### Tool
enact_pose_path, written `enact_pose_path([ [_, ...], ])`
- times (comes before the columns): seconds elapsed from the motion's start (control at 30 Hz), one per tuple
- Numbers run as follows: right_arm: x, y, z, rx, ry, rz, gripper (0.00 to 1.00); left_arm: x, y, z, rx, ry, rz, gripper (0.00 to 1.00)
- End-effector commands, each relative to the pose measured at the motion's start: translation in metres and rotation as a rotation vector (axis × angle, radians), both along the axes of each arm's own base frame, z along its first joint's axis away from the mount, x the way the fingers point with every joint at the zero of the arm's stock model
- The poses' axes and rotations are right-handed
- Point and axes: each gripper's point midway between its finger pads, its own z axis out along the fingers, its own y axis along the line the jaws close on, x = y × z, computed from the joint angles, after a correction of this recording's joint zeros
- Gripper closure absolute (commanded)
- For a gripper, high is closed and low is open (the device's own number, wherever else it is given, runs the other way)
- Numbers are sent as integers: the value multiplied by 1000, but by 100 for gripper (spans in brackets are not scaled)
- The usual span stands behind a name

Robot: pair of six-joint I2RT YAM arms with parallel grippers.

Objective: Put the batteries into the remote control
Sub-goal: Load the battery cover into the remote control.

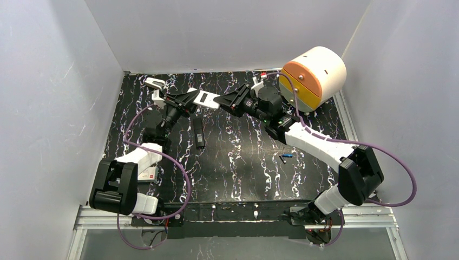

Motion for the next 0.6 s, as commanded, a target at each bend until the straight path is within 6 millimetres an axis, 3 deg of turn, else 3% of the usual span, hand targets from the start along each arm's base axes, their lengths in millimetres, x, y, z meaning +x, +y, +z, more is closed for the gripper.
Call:
enact_pose_path([
  [0.0,-9,23,0,19,-63,86,88,-39,-25,53,4,-210,-158,100],
  [0.57,1,52,-16,-56,-30,119,87,-93,-52,47,176,-286,-335,100],
])
